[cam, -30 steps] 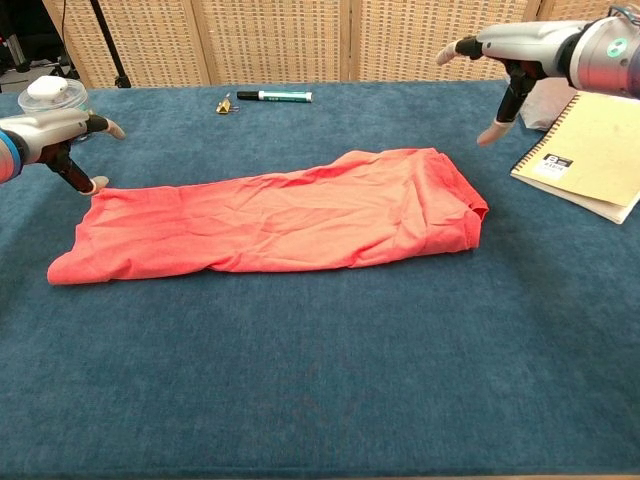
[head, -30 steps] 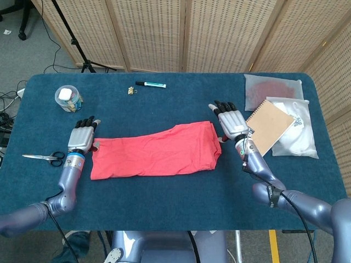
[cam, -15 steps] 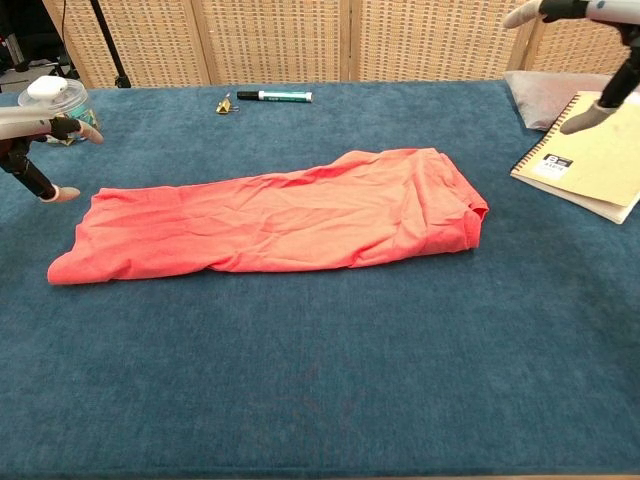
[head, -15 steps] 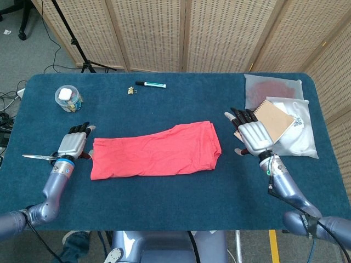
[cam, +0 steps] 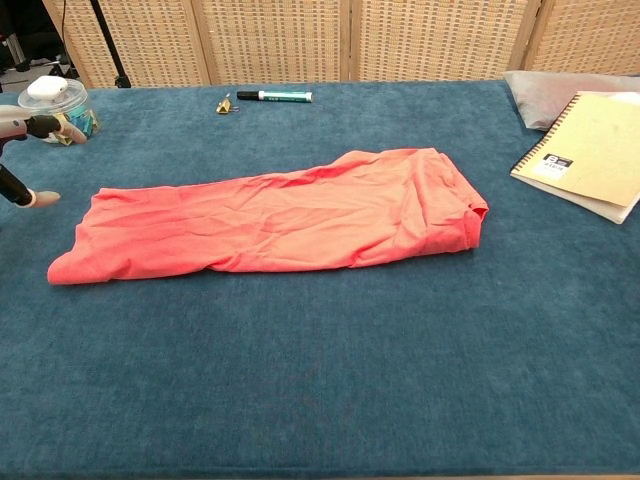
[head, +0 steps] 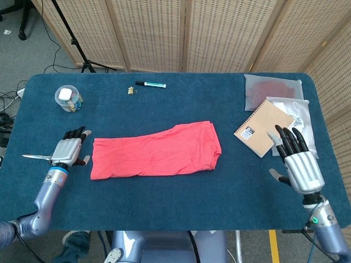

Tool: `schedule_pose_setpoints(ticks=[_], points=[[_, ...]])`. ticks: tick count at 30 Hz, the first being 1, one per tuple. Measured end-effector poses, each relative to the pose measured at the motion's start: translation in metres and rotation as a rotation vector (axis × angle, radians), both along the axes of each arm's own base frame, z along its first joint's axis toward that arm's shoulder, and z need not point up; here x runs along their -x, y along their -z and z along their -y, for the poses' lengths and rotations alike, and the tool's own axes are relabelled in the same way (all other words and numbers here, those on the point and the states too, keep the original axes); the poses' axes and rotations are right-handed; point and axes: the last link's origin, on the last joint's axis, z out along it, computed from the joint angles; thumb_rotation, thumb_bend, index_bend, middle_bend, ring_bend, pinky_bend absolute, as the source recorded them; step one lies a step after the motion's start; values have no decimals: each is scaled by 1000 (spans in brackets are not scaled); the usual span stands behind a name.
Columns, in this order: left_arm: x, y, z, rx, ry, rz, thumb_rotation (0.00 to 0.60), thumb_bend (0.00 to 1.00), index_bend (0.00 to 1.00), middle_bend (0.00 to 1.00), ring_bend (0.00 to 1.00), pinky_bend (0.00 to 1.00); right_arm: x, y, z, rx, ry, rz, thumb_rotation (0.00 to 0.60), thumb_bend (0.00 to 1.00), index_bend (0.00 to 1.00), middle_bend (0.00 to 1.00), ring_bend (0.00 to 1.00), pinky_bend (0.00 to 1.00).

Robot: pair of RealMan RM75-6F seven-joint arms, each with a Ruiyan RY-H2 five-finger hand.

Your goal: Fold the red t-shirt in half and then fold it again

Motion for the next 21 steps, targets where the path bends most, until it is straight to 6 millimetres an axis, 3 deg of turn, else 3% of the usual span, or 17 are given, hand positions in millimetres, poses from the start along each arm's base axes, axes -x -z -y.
schedule_pose_setpoints(ticks=[6, 10, 14, 21], points=[[-3, 7, -9, -11, -2, -12, 600, 356, 0, 0, 0, 0, 12, -6, -27, 11, -21, 16, 600, 0, 0, 0, 0, 0], [-6, 13, -19, -29, -16, 10, 600, 356, 24, 0, 0, 0, 14, -8, -25, 4, -14, 36, 600, 0, 0, 0, 0, 0], [-6, 20, -29, -29, -32, 18, 600, 359, 173, 0, 0, 0, 16, -8, -22, 0, -4, 41, 600, 0, 0, 0, 0, 0], [-8, 35, -46, -8, -65, 18, 600, 361, 267, 0, 0, 0, 18, -9, -20, 3, 7, 51, 600, 0, 0, 0, 0, 0]])
